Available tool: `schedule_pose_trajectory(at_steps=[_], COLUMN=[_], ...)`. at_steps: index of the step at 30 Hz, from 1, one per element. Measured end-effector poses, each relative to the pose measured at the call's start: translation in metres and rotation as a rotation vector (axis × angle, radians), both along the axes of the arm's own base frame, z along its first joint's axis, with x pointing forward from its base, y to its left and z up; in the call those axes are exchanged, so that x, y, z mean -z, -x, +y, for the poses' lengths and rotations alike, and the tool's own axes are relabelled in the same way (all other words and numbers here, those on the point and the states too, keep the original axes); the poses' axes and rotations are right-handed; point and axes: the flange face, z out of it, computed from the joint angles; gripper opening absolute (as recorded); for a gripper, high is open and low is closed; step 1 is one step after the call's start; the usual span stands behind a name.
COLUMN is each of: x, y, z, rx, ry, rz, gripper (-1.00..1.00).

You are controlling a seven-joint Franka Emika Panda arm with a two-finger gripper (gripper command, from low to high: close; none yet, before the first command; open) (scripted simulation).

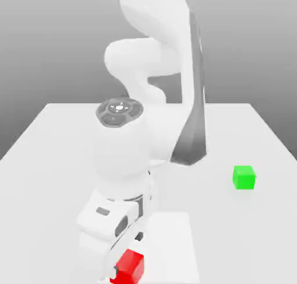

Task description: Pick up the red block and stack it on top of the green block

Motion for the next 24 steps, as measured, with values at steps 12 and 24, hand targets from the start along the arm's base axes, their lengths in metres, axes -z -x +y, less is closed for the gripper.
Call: schedule_pose_trajectory(at_steps=[12, 24], x=[-0.051, -0.071], y=[0.001, 0.115], z=[0.003, 0.221], rx=[-0.012, -1.096], ry=[-0.002, -0.07], rz=[0.004, 0.042], gripper=[-1.0, -1.0])
